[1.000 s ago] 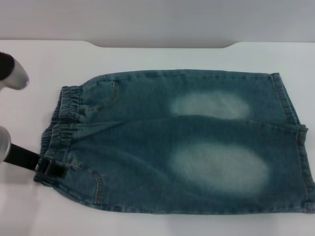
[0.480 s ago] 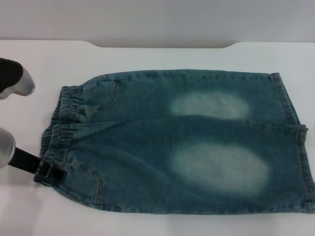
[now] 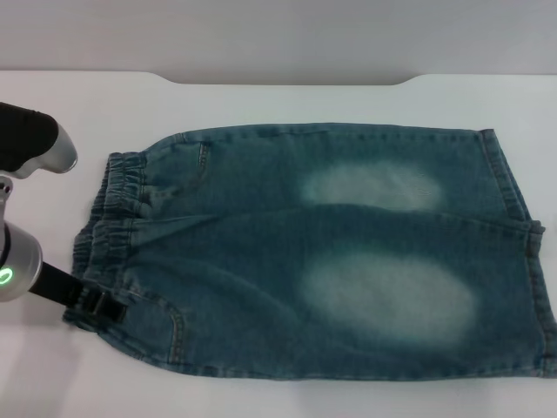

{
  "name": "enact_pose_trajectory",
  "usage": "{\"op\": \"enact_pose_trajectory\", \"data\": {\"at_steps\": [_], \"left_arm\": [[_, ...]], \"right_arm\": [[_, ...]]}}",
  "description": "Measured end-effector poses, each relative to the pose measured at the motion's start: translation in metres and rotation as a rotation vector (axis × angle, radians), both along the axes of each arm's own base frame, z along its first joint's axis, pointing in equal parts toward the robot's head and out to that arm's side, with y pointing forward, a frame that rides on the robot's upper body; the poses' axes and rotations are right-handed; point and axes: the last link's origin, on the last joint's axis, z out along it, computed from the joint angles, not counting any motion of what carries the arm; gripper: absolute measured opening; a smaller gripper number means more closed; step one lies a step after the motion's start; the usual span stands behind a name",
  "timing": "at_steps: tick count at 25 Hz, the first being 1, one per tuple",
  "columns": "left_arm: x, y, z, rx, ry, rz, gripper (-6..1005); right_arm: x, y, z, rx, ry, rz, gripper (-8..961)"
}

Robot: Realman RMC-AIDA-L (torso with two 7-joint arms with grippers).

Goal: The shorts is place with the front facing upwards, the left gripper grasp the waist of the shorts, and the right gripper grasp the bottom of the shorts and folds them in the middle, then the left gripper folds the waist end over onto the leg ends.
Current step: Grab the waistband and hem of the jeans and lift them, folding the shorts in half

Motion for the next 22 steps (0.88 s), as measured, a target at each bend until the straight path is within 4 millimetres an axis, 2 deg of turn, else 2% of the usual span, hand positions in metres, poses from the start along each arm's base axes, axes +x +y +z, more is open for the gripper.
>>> {"op": "enact_pose_trajectory", "data": {"at_steps": [7, 18, 22], "left_arm": [[-0.0022, 0.0023, -0.0001, 0.004, 0.001, 0.008, 688], [-0.0027, 0.0002, -0.0009, -0.012, 0.009, 0.017, 273], [0.0014, 0.0002, 0.0024, -0.007, 0.010, 0.003, 223]], "right_arm": [[-0.0069, -0.0022, 0.0030, 0.002, -0.014, 0.021, 643], [-0.0068, -0.0062, 0.0018, -0.011, -0.015, 0.014, 644], [-0.0083, -0.0080, 0.0005, -0.022, -0.010, 0.012, 644]]}}
